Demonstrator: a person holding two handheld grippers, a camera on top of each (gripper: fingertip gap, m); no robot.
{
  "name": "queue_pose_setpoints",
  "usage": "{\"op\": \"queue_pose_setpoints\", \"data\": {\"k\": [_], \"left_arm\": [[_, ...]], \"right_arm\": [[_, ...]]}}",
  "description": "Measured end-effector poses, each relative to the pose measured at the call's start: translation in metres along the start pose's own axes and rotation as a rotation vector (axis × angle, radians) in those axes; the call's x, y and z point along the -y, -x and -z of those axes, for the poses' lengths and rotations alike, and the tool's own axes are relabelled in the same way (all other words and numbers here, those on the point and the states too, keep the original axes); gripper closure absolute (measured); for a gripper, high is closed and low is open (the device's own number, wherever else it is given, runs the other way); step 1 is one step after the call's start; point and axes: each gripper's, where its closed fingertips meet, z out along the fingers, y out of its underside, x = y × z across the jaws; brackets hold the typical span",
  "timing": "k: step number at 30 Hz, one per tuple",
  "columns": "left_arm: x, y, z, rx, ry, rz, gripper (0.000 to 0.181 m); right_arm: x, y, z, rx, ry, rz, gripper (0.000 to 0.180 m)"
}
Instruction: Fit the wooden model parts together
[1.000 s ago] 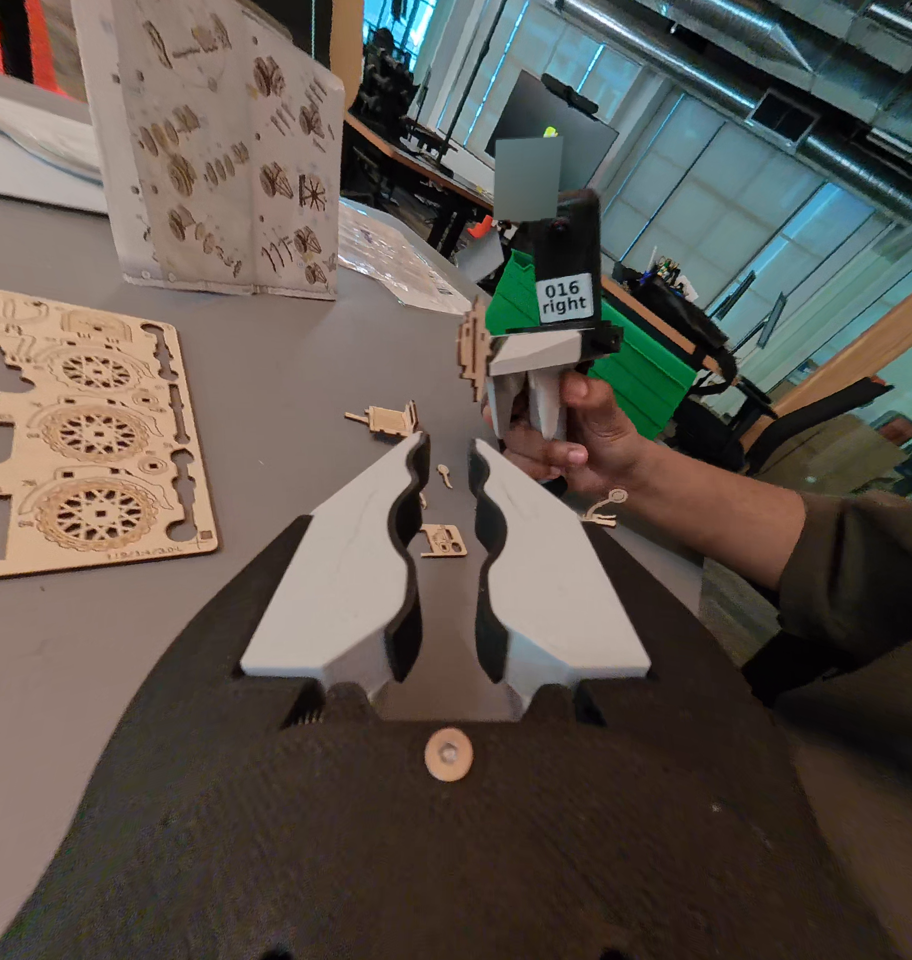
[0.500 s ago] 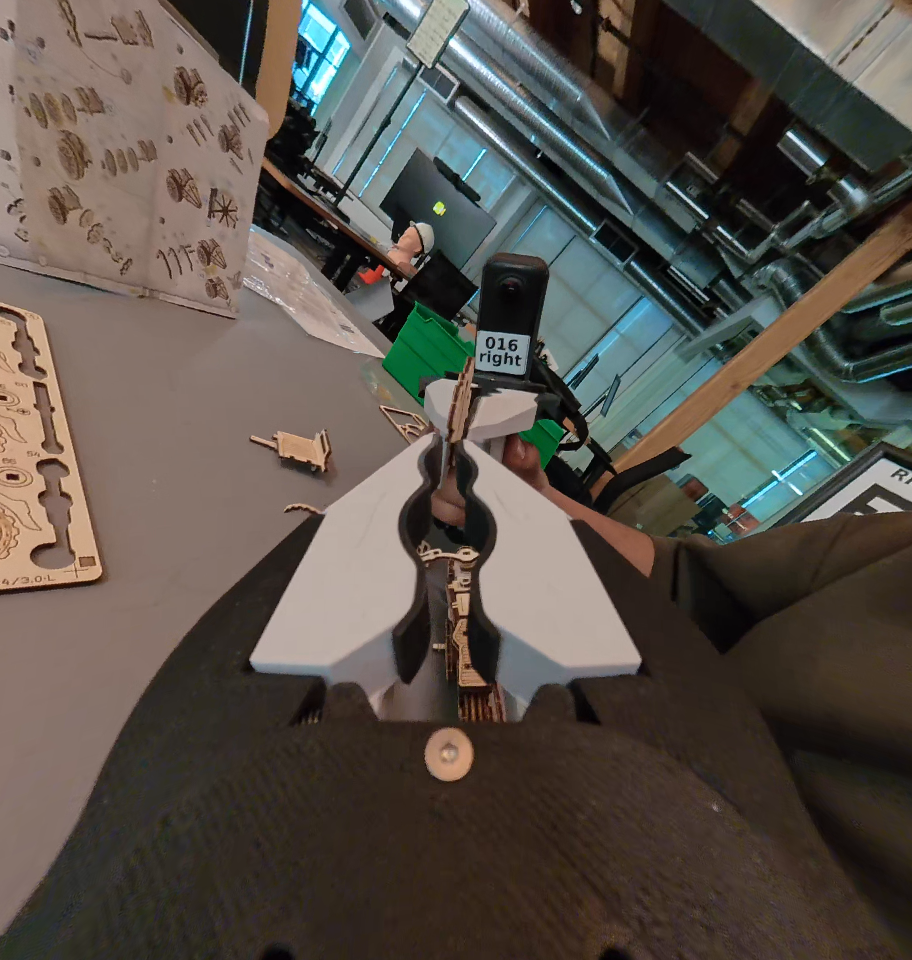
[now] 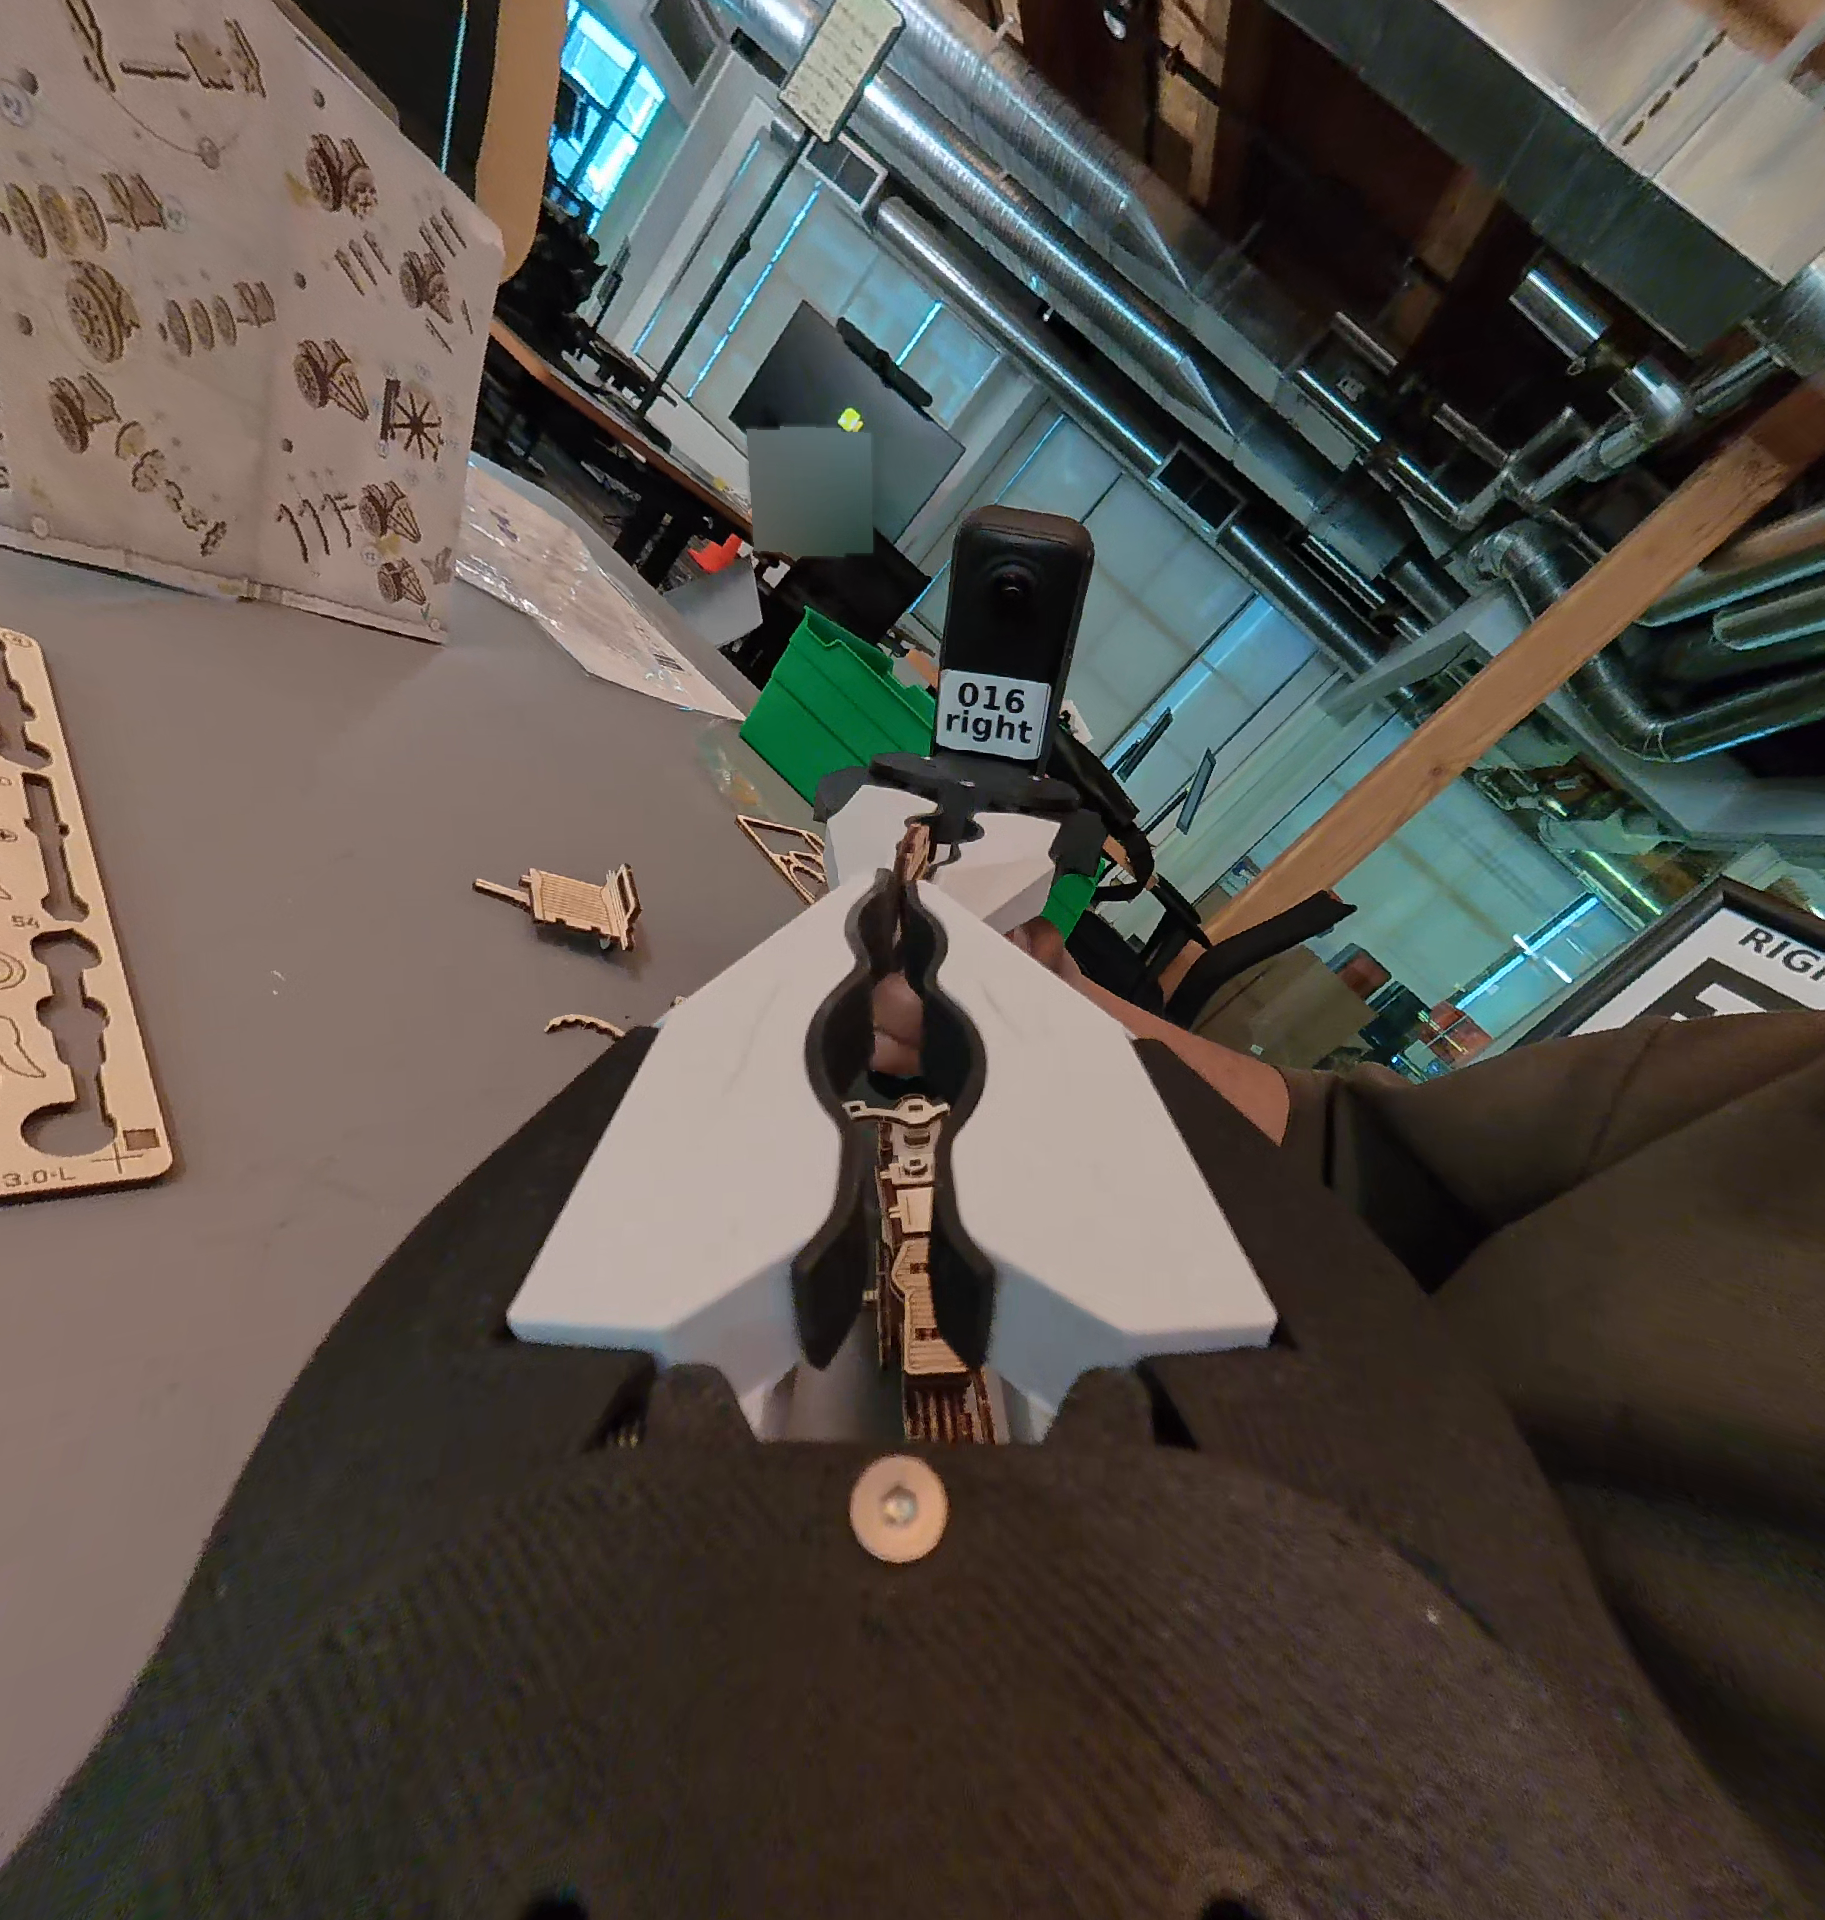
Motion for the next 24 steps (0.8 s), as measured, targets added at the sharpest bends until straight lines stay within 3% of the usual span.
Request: {"op": "queue_pose_setpoints", "data": {"k": [10,13,15,24], "left_arm": [[-0.0025,0.0005,-0.002,-0.013,0.009,0.034,0.164],[-0.0039,-0.0008,-0.0032,-0.019,0.016,0.035,0.166],[-0.004,-0.0033,-0.0025,-0.031,0.019,0.024,0.179],[-0.0021,-0.0052,-0.0006,-0.045,0.014,0.024,0.179]], "right_arm": [[0.007,0.0003,0.0036,0.011,-0.042,-0.023,0.178],[0.008,0.0018,0.0029,0.017,-0.049,-0.027,0.178],[0.0073,0.0032,0.0021,0.026,-0.045,-0.024,0.178],[0.0077,0.0052,0.0037,0.051,-0.045,-0.043,0.175]]}}
